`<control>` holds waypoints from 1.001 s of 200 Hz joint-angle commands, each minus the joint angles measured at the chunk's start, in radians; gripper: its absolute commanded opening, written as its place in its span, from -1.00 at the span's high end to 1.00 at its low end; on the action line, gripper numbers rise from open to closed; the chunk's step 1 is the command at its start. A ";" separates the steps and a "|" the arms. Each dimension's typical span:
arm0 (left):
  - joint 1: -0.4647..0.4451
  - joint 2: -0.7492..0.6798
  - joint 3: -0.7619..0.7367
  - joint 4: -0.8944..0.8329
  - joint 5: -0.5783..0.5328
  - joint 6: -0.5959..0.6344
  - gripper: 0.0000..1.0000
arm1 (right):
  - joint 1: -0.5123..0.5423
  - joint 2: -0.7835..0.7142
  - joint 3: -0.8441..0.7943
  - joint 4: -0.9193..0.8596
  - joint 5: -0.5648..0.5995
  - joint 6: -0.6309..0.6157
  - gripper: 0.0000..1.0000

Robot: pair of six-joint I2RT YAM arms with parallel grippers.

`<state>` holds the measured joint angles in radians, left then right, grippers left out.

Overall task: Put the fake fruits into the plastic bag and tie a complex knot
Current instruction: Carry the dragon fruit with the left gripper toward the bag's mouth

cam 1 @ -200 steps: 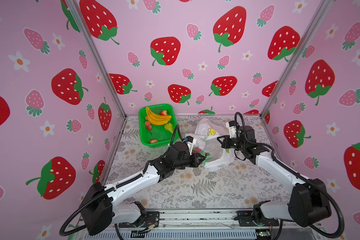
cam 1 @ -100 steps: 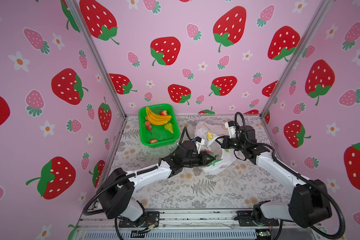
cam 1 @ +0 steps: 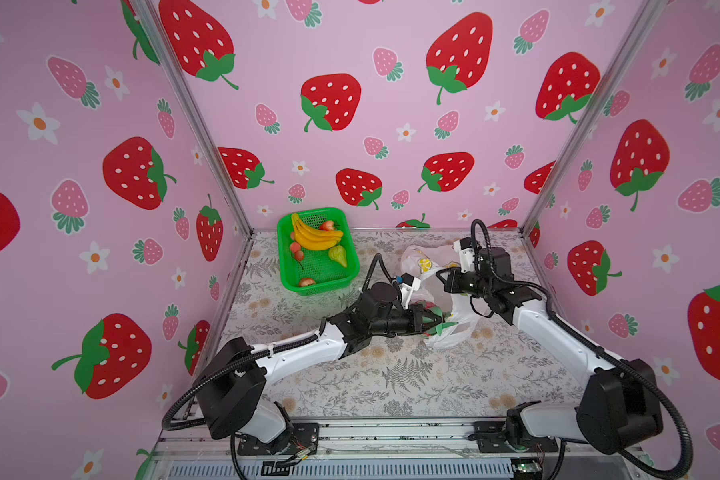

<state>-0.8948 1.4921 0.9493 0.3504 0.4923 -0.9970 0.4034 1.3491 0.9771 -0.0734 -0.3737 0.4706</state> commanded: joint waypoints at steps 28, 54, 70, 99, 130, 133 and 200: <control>-0.010 -0.013 0.048 0.158 0.061 -0.035 1.00 | -0.004 0.023 0.043 -0.064 -0.002 -0.042 0.99; -0.013 -0.020 0.037 0.170 0.065 -0.035 1.00 | -0.005 0.033 0.076 -0.135 0.052 -0.096 0.98; -0.013 -0.036 0.031 0.163 0.065 -0.030 1.00 | -0.005 0.029 0.089 -0.183 0.119 -0.128 0.97; -0.011 -0.095 0.012 0.079 0.012 0.026 1.00 | -0.005 -0.003 0.095 -0.229 0.255 -0.146 0.96; -0.001 -0.177 -0.033 0.029 -0.064 0.071 1.00 | -0.005 -0.025 0.076 -0.197 0.152 -0.107 0.96; -0.002 -0.182 -0.036 0.029 -0.064 0.074 1.00 | -0.005 -0.026 0.071 -0.186 0.142 -0.100 0.96; -0.006 -0.253 -0.094 0.013 -0.007 0.068 1.00 | -0.006 0.020 0.071 -0.132 0.112 -0.063 0.96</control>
<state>-0.8970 1.2850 0.8688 0.3161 0.4622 -0.9565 0.4026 1.3499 1.0477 -0.2287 -0.2493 0.3954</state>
